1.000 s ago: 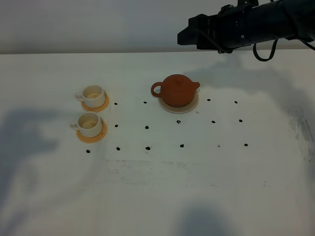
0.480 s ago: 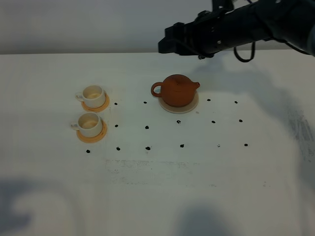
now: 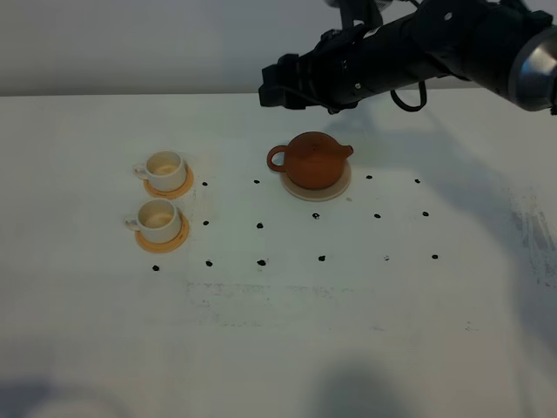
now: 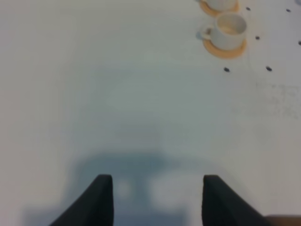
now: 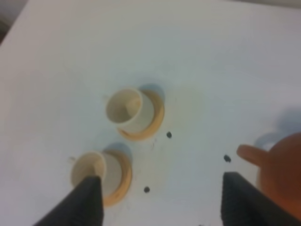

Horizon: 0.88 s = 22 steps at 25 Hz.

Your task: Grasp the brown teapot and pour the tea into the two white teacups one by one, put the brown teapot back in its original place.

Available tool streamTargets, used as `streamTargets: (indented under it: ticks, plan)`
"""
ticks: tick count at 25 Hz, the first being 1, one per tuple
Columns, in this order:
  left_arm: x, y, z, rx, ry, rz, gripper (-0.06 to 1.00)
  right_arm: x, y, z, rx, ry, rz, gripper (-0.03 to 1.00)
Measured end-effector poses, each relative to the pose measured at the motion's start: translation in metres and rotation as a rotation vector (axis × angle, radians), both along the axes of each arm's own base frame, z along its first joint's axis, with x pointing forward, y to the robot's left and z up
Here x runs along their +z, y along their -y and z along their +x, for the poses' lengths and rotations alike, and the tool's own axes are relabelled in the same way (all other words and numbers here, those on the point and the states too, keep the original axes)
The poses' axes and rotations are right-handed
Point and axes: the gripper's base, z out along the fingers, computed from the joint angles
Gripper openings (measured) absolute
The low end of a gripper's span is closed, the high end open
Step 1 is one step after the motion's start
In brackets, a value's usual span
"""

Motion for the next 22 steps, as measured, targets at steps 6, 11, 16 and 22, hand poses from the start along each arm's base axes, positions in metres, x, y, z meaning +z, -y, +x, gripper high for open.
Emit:
streamTargets:
  ticks: [6, 11, 16, 22]
  plan:
    - [-0.017, 0.002, 0.009, -0.010, 0.001, -0.012, 0.45, -0.020, -0.013, -0.001, 0.026, -0.020, -0.058, 0.52]
    - [-0.022, 0.002, 0.012, -0.013, 0.011, -0.011, 0.45, -0.036, -0.024, 0.008, 0.041, -0.021, -0.085, 0.52]
    - [-0.022, 0.002, 0.013, -0.014, 0.016, -0.013, 0.45, -0.044, -0.031, 0.017, 0.047, -0.015, -0.089, 0.52]
    - [-0.022, 0.002, 0.013, -0.014, 0.016, -0.013, 0.45, -0.038, -0.036, 0.021, 0.051, 0.009, -0.077, 0.52]
